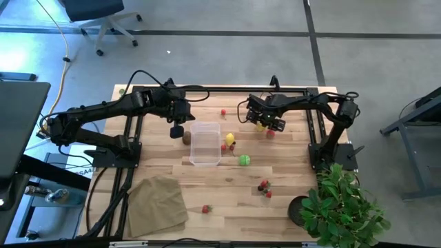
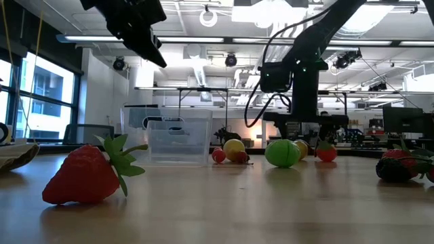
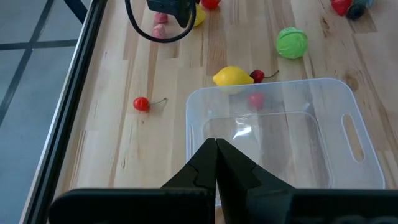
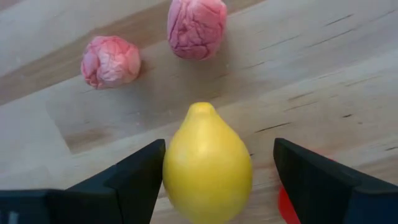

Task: Pick and placing Produce into tupperware
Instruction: Put the lemon into the transparent bin

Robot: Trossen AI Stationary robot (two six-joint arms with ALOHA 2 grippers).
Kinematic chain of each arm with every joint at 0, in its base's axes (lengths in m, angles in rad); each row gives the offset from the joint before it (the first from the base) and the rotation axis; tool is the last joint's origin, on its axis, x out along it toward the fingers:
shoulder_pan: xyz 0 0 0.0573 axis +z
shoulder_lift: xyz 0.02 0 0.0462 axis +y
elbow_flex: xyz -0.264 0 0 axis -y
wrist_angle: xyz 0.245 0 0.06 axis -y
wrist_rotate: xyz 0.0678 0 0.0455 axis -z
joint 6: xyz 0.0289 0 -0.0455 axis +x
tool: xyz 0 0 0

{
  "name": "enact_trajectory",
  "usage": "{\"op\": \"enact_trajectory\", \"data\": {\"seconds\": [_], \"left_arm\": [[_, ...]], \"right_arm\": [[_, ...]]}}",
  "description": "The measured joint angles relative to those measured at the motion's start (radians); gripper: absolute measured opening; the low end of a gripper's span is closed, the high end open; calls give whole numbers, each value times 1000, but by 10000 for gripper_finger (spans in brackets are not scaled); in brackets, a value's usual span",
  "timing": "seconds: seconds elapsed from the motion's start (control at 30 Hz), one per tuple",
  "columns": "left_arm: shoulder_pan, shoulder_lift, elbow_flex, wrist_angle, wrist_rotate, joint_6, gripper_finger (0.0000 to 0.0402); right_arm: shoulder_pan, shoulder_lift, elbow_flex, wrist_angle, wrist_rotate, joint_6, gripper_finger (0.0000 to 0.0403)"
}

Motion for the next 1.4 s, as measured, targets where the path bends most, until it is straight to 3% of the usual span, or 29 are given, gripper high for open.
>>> {"op": "enact_trajectory", "data": {"seconds": [0.77, 1.4], "left_arm": [[0, 0, 0, 0, 0, 0, 1], [0, 0, 0, 0, 0, 0, 1]], "right_arm": [[-13, 0, 0, 19, -43, -167, 284], [-15, 2, 1, 29, -79, -275, 190]]}}
